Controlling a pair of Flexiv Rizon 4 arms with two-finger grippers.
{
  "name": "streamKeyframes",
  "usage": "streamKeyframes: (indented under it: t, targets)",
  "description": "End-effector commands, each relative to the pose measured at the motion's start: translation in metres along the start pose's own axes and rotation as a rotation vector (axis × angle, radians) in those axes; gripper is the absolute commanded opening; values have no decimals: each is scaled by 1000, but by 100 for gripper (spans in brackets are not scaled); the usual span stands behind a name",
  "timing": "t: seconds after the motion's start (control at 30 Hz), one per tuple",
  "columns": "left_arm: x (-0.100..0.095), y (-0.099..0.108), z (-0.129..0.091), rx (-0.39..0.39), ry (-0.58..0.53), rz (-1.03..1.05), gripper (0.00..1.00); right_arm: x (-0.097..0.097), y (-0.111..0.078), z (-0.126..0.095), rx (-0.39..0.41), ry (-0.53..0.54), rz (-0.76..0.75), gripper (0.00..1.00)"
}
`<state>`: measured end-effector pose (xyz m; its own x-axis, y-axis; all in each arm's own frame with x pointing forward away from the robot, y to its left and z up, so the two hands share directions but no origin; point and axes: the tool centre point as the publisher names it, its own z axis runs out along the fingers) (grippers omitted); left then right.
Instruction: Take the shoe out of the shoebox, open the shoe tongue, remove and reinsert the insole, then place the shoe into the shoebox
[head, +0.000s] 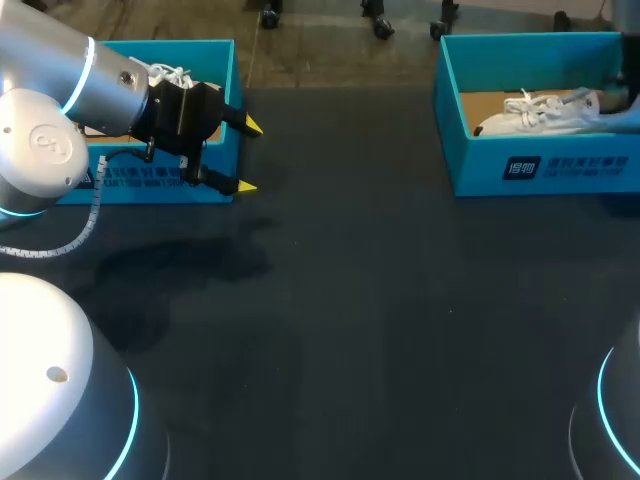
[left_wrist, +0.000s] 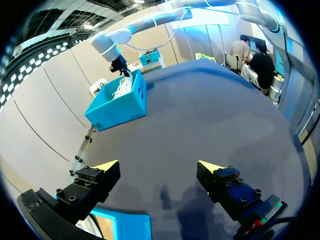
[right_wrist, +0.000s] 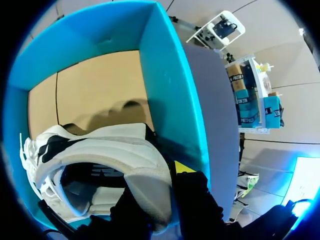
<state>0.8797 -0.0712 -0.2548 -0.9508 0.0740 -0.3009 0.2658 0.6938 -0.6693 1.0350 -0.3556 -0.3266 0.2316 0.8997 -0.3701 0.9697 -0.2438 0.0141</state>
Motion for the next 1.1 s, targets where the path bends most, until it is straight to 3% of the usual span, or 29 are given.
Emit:
streamKeyframes:
  t: [0.03,0.67,0.73,0.77,0.97,1.1]
  targets:
    - [1,0,0,-2,-1,1,100,0,-8,4,-15,5,-1,0]
    - [1,0,0,-2,-1,1,100,9,-23,30,14,-3,-3,0]
    - [1,0,0,-2,-1,1,100,9,-21,29,13,-2,6,48]
    - [1,0,0,-2,-1,1,100,8,-21,28,11,-3,6,62]
    - [1,0,0,-2,-1,1,100,6,-23,13,-4,26,32,100]
    - [1,0,0,-2,-1,1,100,9,-27,-1,-19,25,28,100]
